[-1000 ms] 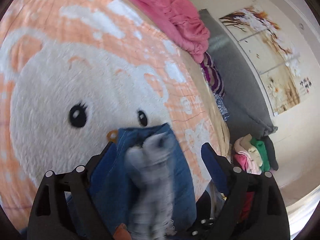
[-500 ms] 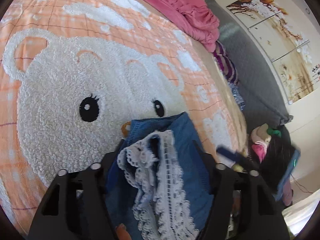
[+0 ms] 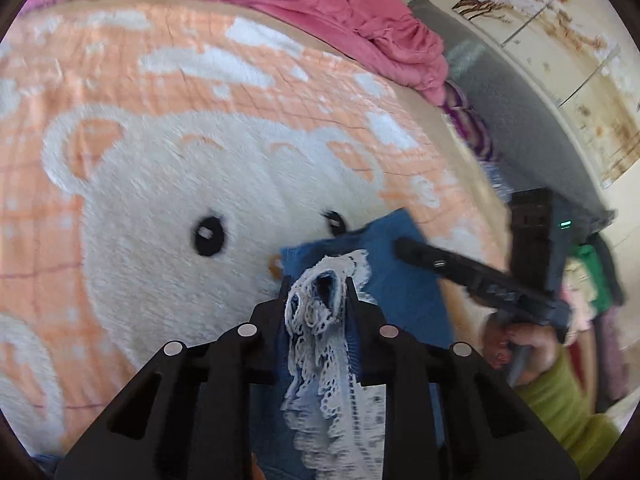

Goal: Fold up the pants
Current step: 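Lay the lace hem down onto the folded denim and open both grippers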

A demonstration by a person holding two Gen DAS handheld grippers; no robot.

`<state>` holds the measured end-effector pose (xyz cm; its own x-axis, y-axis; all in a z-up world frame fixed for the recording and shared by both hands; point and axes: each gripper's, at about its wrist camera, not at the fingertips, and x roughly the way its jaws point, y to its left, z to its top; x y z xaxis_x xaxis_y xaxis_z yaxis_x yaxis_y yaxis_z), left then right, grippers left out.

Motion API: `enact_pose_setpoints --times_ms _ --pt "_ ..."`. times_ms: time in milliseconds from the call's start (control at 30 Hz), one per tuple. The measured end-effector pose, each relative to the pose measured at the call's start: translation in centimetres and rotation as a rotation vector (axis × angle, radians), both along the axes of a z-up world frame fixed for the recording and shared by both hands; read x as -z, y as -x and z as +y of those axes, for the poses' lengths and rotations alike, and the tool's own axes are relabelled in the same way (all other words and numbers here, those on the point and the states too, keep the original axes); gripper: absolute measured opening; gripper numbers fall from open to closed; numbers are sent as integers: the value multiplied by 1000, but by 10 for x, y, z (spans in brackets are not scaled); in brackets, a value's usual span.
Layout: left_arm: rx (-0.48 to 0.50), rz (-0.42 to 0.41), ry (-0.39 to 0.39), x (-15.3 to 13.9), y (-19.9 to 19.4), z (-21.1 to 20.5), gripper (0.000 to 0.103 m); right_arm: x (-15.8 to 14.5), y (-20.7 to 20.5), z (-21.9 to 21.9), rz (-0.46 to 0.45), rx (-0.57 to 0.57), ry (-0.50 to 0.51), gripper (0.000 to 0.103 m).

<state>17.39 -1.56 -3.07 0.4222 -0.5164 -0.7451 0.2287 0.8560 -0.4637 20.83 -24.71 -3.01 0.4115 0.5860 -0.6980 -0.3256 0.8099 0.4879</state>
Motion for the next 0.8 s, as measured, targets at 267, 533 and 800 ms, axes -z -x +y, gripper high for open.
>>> enact_pose_setpoints --times_ms 267,533,800 --pt "-72 10 -67 13 -2 13 49 16 1 9 2 24 142 35" --pt "-221 -127 -79 -27 57 43 65 -26 61 -14 -149 37 121 53" --pt "-231 -85 32 -28 128 41 66 -30 119 -21 -194 15 190 63"
